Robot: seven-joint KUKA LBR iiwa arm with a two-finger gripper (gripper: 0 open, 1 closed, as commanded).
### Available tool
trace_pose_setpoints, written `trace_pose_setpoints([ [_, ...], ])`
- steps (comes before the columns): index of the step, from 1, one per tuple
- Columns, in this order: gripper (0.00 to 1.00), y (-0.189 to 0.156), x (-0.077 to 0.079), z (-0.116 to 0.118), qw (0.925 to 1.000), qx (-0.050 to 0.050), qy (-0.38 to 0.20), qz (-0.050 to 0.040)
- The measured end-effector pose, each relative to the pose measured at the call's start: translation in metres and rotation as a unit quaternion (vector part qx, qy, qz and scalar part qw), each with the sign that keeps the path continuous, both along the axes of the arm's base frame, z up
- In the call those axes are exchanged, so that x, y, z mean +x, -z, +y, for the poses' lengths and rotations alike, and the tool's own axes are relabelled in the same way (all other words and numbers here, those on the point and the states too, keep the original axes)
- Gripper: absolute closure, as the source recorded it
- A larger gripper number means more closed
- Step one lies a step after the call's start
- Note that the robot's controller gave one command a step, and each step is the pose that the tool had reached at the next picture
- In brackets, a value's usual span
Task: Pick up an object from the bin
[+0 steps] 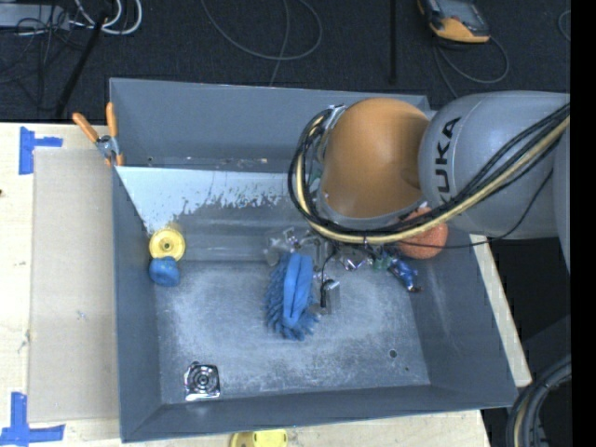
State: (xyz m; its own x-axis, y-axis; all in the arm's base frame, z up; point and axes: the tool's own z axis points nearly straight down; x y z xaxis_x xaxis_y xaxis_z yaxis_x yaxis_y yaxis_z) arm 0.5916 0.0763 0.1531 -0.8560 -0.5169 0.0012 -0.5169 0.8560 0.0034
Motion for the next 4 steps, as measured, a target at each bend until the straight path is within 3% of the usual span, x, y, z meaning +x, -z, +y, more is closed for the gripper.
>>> trace_pose_setpoints([
  [1,0.0,0.012,0.005,0.003,0.9927,-0.001,-0.12,-0.0024],
  [2,0.0,0.087,0.028,-0.003,0.9572,0.0,-0.289,-0.001],
  [3,1.0,0.084,0.013,-0.002,0.9223,0.001,-0.386,-0.0007],
  [4,1.0,0.084,0.013,-0.003,0.9224,0.001,-0.386,-0.0007],
])
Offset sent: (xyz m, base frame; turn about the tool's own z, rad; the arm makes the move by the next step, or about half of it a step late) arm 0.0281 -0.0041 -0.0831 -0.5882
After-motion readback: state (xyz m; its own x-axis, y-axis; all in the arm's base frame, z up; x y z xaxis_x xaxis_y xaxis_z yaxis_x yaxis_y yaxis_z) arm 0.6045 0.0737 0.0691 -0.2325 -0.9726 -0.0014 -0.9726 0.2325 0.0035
